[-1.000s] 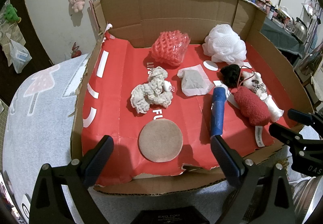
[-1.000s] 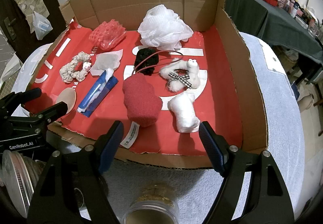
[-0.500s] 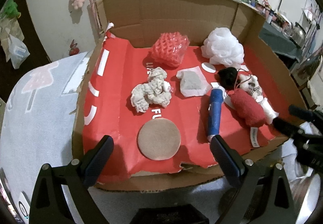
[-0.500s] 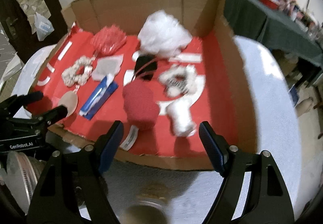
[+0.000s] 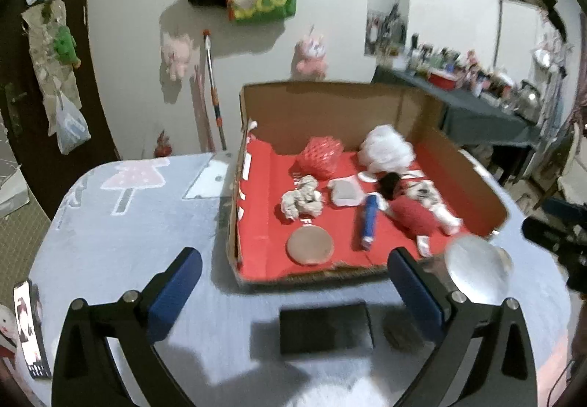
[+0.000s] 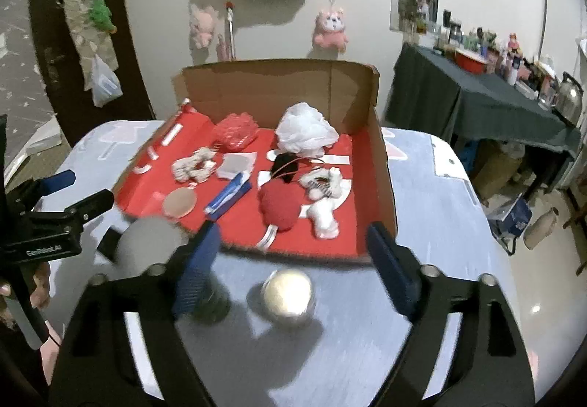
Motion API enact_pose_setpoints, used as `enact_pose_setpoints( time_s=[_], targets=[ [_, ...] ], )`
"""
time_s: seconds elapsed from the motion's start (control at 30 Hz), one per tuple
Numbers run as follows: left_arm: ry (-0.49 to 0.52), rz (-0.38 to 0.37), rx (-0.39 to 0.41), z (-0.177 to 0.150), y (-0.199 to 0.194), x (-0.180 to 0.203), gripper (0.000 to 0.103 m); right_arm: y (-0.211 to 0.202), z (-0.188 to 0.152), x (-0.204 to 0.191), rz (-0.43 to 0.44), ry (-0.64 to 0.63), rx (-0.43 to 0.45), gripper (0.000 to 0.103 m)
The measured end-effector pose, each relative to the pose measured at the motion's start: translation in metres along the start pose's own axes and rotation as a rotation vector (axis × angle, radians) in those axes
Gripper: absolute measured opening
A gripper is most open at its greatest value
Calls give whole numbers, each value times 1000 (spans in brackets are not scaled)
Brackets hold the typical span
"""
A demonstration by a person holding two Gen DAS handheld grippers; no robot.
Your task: Organize soft objects
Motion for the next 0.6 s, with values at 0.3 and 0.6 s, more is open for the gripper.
enact_pose_setpoints(
  time_s=[0.3, 0.6],
  targets=[
    [-14, -15, 37, -65, -25, 16, 103, -7, -78, -17, -25, -6, -9, 95],
    [-26, -40, -125, -112, 21, 32, 103, 33, -126, -14, -60, 27, -121, 95]
  ],
)
Point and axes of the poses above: each gripper's, at about its wrist camera, not at the fingertips, and y roughly the way its jaws point, x to its right, z to its top, the point moved 3 cm from there along y, roughly the way its jaws point, and after that the axes turned 4 degrees about -z, right-handed, at the moved point
